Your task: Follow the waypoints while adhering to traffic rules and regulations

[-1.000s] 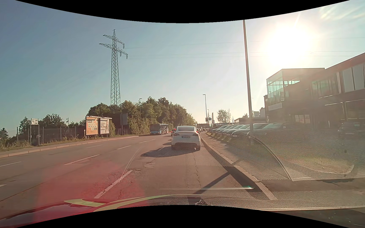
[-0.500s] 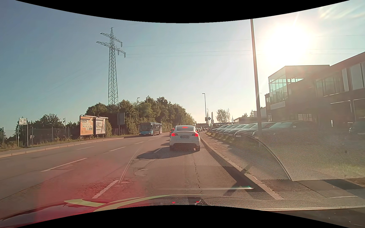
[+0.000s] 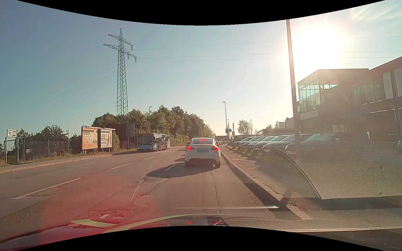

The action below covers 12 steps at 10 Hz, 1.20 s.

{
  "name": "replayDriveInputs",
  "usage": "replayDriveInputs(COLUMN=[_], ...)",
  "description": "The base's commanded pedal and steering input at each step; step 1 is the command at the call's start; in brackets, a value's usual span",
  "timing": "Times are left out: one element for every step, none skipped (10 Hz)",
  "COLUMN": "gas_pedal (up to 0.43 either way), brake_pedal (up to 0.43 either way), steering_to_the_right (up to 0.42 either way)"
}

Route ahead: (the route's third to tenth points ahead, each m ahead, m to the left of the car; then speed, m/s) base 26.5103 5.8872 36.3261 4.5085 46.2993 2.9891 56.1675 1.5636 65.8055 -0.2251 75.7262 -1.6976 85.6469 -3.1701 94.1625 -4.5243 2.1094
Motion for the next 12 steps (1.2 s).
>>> replayDriveInputs(gas_pedal=[0.000,0.000,0.000,0.000,0.000,0.000,0.000,0.000,0.000,0.000,0.000,0.000], brake_pedal=[0.000,0.000,0.000,0.000,0.000,0.000,0.000,0.000,0.000,0.000,0.000,0.000], steering_to_the_right=[0.010,0.010,0.011,0.011,0.010,0.010,0.011,0.010,0.011,0.011,0.010,0.011])
